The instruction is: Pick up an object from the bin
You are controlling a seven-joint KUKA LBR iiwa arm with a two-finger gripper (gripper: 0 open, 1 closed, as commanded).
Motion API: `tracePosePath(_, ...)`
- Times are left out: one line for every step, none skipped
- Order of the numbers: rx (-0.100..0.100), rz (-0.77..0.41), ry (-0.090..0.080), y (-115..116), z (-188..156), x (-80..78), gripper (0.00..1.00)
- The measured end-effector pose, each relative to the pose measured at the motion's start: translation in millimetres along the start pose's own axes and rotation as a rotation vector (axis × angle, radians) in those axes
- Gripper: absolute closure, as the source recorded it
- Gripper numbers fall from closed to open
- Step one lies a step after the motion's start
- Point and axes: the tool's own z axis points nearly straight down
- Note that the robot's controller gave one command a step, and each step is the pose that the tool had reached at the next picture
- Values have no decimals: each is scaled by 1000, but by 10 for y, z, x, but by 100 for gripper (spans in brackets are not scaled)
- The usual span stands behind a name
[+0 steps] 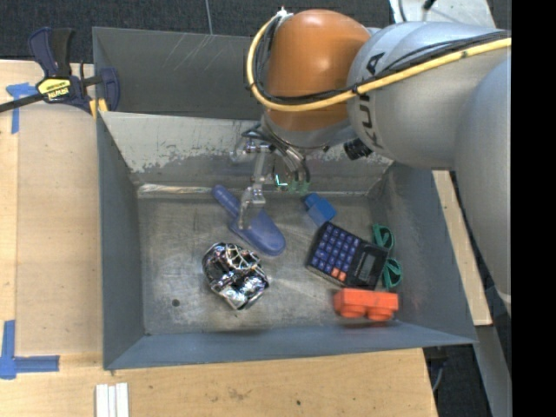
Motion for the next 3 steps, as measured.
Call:
tracePosePath(-1, 2, -8, -5, -45, -19, 0)
tracePosePath(-1, 109, -10, -192, 654, 149, 0)
tracePosePath(-4, 229, -5, -355, 1045, 7, 0)
